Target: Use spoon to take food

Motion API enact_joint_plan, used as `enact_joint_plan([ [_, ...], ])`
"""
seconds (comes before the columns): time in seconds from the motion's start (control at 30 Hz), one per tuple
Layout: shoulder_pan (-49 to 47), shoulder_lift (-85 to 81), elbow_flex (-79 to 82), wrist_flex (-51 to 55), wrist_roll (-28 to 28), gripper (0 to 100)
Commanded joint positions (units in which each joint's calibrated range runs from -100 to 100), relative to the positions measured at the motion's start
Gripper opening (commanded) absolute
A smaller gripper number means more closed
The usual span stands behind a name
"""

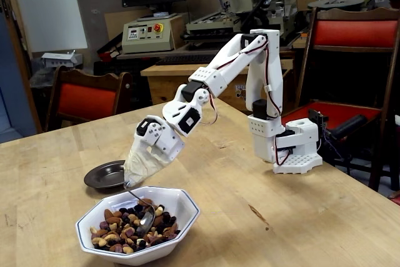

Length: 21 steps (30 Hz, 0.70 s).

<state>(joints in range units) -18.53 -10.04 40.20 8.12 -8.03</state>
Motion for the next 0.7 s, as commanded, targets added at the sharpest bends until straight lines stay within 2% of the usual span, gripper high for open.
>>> enact_joint_plan([
  [0.0, 1.2, -4.7, 6.2, -8.7, -0.1, 4],
  [0.33, 1.0, -23.7, 33.7, -34.6, 0.3, 4],
  [0.47, 1.1, -30.0, 41.7, -40.0, 0.3, 4],
  [0.67, 0.7, -33.3, 46.2, -40.9, 0.4, 4],
])
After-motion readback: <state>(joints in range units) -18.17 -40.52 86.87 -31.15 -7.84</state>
